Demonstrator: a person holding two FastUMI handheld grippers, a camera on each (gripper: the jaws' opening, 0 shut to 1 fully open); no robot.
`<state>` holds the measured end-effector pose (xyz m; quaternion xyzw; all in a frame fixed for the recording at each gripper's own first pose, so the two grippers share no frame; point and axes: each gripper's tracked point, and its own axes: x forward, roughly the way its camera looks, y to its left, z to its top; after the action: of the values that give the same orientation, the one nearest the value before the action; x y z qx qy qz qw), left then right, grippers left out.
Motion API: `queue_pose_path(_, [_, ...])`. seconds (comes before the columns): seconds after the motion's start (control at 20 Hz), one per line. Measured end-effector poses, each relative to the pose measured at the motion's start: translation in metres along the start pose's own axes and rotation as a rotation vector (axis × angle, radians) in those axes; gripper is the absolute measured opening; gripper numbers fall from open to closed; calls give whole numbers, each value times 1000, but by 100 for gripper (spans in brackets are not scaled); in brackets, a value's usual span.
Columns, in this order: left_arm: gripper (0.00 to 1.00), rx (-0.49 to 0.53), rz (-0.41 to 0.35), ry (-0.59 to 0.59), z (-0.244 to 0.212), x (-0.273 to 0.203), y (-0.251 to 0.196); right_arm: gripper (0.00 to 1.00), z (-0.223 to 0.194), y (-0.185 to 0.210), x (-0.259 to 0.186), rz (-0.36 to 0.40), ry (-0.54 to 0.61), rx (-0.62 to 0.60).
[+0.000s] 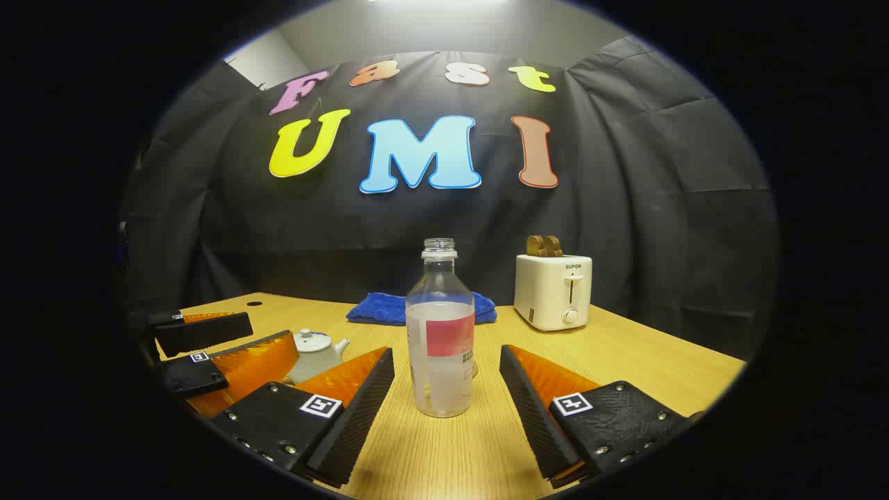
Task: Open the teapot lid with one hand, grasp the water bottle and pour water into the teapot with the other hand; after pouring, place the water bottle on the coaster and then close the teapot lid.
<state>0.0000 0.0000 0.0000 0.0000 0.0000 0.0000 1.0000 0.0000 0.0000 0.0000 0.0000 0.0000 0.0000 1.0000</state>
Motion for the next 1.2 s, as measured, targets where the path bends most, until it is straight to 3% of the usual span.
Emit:
queue_pose_path(0.4, [100, -2, -46, -3, 1, 2, -7, 95, 0, -5, 0, -35, 2, 4])
queue_pose_path(0.8, [100, 1, 71, -2, 0, 3, 12, 95, 1, -2, 1, -17, 0, 3])
queue_pose_path(1.2, [100, 1, 95, 2, -2, 50, 24, 95, 0, 0, 21, -7, 4, 3])
